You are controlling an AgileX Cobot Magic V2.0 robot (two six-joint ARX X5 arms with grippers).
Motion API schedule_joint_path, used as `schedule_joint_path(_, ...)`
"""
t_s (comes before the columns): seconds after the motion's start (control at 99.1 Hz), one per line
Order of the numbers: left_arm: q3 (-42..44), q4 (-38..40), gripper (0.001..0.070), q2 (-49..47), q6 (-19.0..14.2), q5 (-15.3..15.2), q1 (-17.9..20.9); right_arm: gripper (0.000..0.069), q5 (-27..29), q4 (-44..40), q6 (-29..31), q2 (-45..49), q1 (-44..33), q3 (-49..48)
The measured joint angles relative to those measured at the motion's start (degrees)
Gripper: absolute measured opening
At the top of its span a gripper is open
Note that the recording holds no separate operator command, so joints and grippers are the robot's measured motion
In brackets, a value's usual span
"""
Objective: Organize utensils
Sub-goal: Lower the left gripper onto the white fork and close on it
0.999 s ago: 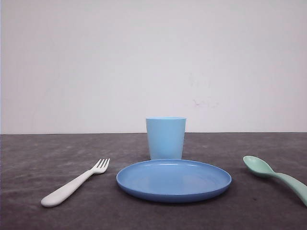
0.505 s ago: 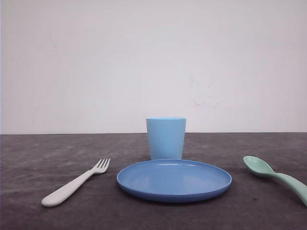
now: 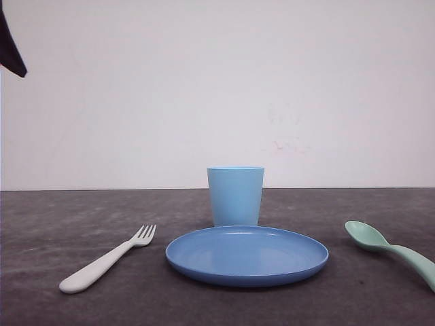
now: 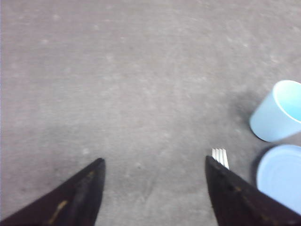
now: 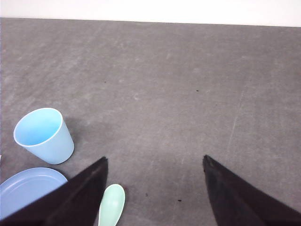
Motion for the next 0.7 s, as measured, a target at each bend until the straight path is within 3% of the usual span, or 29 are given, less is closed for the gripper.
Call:
schedule_joint_path(0.333, 0.0, -0.02, 0.0426, 8.2, -6.8, -0.31, -11.13, 0.0413, 0.0, 0.0, 0.0, 0.09, 0.11, 0.0)
schedule_joint_path(0.545, 0.0, 0.61, 0.0426, 17.79, -8.57, -5.73, -19.39, 0.0413, 0.0, 0.0, 0.0, 0.09, 0.11, 0.0)
schedule_joint_path(0.696, 0.0, 3.72, 0.0426, 24.44, -9.92, -7.87, -23.34, 0.0413, 0.0, 0.0, 0.0, 0.09, 0.11, 0.0)
